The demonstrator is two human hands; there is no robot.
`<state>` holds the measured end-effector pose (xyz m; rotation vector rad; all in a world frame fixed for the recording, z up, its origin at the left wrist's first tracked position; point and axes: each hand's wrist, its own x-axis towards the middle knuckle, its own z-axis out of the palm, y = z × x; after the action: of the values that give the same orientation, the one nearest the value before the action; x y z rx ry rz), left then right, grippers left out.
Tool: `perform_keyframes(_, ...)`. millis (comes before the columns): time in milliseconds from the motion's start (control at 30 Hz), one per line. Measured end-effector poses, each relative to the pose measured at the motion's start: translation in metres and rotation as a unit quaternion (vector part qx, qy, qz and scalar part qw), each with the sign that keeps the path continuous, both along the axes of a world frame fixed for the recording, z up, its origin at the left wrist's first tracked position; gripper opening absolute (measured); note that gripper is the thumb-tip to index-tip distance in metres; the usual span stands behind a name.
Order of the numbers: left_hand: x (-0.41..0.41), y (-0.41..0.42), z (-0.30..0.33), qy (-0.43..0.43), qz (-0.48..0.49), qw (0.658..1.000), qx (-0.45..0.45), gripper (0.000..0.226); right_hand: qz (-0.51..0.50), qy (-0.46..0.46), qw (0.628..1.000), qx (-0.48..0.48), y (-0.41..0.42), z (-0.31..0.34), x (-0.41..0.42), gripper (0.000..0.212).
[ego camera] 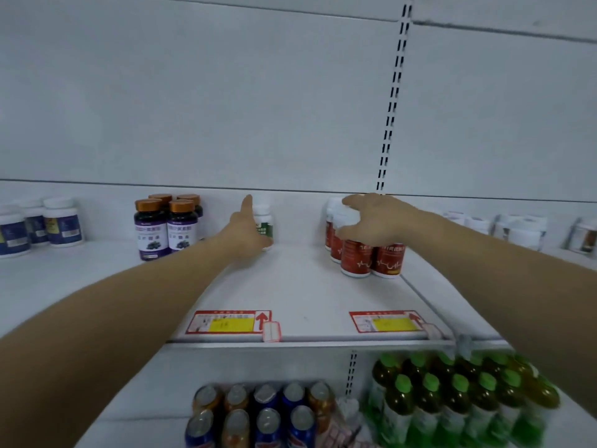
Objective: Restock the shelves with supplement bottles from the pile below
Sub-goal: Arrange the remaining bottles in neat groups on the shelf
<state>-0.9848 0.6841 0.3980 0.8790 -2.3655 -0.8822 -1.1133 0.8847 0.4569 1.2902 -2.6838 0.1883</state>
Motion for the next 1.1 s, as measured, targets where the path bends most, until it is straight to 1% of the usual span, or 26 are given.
perform_keyframes(67, -0.01, -0.001, -0.005, 0.008, 0.012, 1.0, 0.011, 0.102, 0.013, 0.028, 0.999, -0.01, 0.001, -0.003, -0.005, 0.072)
perform_keyframes(167, -0.019, -0.003, -0.013, -0.018, 0.031, 0.998, -0.049, 0.096, 0.024, 0.071, 0.997, -0.019, 0.002, -0.009, -0.008, 0.067)
perform_keyframes(233, -0.022, -0.005, -0.016, -0.012, 0.053, 0.996, -0.076, 0.086, 0.031, 0.084, 0.996, -0.025, 0.003, -0.01, -0.009, 0.066)
perform_keyframes(300, -0.023, -0.009, -0.016, -0.001, 0.06, 0.994, -0.087, 0.081, 0.036, 0.086, 0.995, -0.03, 0.003, -0.01, -0.011, 0.066)
perform_keyframes(367, -0.023, -0.01, -0.015, -0.002, 0.055, 0.995, -0.081, 0.083, 0.038, 0.086, 0.995, -0.029, 0.003, -0.011, -0.011, 0.065)
perform_keyframes(500, -0.019, -0.01, -0.009, -0.006, 0.051, 0.998, -0.046, 0.097, 0.032, 0.087, 0.995, -0.023, 0.002, -0.011, -0.01, 0.066)
perform_keyframes(600, -0.014, -0.003, 0.0, 0.002, 0.06, 0.996, -0.066, 0.096, 0.033, 0.068, 0.997, -0.028, 0.004, -0.007, -0.006, 0.068)
perform_keyframes(733, -0.008, 0.03, 0.014, 0.013, -0.008, 0.997, -0.082, 0.092, 0.027, 0.045, 0.997, -0.05, 0.012, 0.001, -0.002, 0.072)
perform_keyframes(900, -0.01, 0.092, 0.023, -0.035, -0.095, 0.992, -0.07, 0.088, 0.006, -0.026, 0.995, -0.094, 0.032, 0.014, -0.014, 0.073)
perform_keyframes(1000, -0.017, 0.124, 0.023, -0.019, -0.152, 0.988, -0.019, 0.086, 0.015, -0.072, 0.994, -0.075, 0.049, 0.01, -0.025, 0.083)
perform_keyframes(1100, -0.027, 0.147, 0.018, 0.014, -0.172, 0.984, 0.042, 0.092, 0.027, -0.108, 0.991, -0.078, 0.063, 0.001, -0.036, 0.091)
